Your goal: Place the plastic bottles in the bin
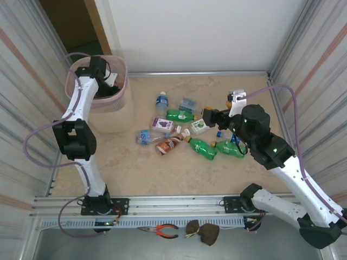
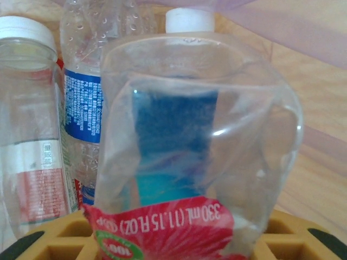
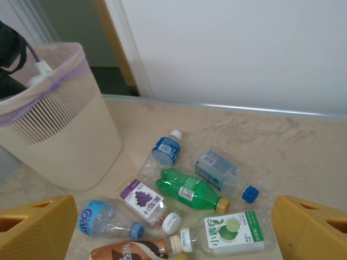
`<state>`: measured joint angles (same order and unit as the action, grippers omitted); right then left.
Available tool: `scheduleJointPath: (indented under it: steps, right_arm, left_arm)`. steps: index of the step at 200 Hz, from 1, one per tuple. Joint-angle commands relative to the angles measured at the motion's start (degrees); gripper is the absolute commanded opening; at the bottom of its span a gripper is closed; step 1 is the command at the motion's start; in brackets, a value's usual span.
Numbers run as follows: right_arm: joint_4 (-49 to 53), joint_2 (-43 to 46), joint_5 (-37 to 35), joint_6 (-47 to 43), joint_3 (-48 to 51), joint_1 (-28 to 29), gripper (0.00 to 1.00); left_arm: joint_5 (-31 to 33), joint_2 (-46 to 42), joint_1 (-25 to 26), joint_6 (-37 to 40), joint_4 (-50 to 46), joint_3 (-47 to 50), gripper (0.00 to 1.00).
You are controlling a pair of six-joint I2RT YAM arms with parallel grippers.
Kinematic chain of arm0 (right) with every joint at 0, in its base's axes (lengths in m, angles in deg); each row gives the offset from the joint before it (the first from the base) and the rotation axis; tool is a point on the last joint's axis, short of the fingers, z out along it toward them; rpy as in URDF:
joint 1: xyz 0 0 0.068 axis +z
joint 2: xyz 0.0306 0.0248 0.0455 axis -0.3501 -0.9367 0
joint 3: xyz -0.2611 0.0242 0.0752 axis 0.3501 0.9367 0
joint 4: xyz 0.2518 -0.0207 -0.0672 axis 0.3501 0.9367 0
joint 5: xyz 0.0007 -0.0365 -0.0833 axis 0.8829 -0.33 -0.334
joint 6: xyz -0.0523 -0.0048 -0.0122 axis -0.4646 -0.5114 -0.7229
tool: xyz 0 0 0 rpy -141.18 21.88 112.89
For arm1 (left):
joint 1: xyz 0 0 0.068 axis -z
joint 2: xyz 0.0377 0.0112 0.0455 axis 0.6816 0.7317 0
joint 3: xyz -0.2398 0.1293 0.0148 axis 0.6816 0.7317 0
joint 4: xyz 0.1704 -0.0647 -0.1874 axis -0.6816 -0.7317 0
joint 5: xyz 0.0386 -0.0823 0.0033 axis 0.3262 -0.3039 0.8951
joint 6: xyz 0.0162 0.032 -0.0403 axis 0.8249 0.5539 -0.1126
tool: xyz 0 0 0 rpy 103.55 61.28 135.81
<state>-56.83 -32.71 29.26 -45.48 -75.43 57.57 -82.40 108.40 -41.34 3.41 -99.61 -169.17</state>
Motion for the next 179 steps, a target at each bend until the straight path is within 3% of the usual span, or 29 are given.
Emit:
scheduleJointPath:
  steps: [1, 46, 118, 179]
  right_arm:
    - [0.3, 0.2, -0.3, 0.2, 0.3, -0.2, 0.92]
    - [0.9, 0.3, -0.8, -0.2, 0.3, -0.3, 0.92]
    - [2.7, 0.2, -1.9, -0.3, -0.1, -0.4, 0.93]
    - [5.8, -1.2, -1.8, 0.1, -0.9, -1.6, 0.93]
  left_arm:
    - [-1.3, 0.5, 2.0, -1.5, -8.1, 0.1, 0.48]
    - [0.7, -0.7, 2.2, -1.5, -8.6, -5.3, 0.64]
    - [1.9, -5.2, 2.0, -1.3, -7.3, -7.9, 0.75]
    - [-1.3, -10.1, 1.2, -2.1, -5.1, -7.7, 0.78]
